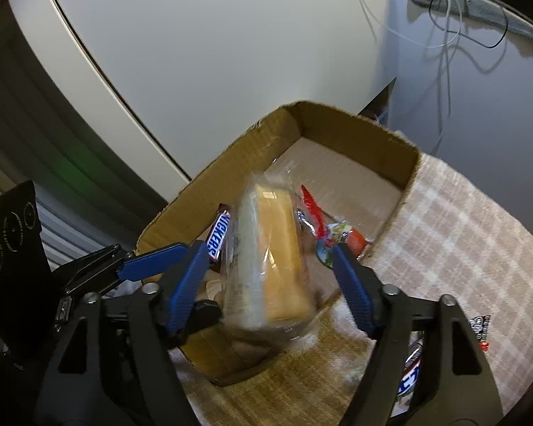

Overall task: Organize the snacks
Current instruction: 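Carry the bread loaf over the box and open the right gripper, then move both grippers back toward the remaining snacks on the table, then grasp the blue-wrapped chocolate bar with the left gripper while the right gripper grasps the yellow candy, then carry both snacks over the cardboard box and open both grippers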

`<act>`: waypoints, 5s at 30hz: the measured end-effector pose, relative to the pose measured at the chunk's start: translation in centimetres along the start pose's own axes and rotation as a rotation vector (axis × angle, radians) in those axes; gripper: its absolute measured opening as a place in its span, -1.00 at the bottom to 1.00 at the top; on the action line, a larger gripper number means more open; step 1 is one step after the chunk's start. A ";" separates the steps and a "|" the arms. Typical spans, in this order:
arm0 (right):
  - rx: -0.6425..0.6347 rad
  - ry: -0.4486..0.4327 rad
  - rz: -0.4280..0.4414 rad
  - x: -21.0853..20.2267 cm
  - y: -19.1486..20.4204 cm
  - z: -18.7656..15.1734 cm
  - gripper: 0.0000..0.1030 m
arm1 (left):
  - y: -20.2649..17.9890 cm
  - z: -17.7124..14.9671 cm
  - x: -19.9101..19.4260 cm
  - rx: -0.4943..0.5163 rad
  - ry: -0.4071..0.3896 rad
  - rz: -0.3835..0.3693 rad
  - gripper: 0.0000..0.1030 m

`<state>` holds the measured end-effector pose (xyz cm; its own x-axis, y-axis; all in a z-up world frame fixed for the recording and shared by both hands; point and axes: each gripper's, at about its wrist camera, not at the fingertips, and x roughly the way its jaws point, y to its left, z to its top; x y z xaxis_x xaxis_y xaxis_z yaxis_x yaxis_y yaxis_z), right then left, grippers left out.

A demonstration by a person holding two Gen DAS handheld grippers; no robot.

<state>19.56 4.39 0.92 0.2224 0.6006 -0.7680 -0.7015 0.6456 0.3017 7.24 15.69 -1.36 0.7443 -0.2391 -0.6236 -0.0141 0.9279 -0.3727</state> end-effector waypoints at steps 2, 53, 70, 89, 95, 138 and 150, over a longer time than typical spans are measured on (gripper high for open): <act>0.002 -0.012 -0.006 -0.7 -0.1 -0.1 0.51 | 0.2 -0.1 -0.3 -0.006 -0.005 0.005 0.09; -0.062 0.063 -0.255 -7.3 -5.5 -21.3 0.17 | -14.2 -3.9 12.0 0.261 0.227 -0.027 -0.29; -0.060 0.048 -0.272 -7.6 -6.2 -22.1 0.05 | -14.6 -3.0 13.9 0.289 0.249 0.024 -0.29; -0.045 0.040 -0.278 -8.1 -6.7 -22.7 0.05 | -15.3 -3.0 14.7 0.285 0.293 -0.003 -0.30; -0.049 0.040 -0.283 -8.1 -6.7 -22.8 0.04 | -16.2 -3.2 16.3 0.323 0.322 0.016 -0.33; -0.026 -0.104 -0.342 -12.7 -5.7 -18.8 -0.83 | -13.5 0.0 5.1 0.224 0.083 -0.097 -0.47; -0.124 -0.175 -0.285 -10.6 -2.9 -8.7 -0.83 | -5.9 2.2 1.7 0.133 0.018 -0.001 -0.47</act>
<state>13.34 -7.99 3.23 0.5260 0.4830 -0.7000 -0.6690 0.7432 0.0101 10.07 10.48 1.27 0.7323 -0.2442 -0.6357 0.0760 0.9570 -0.2800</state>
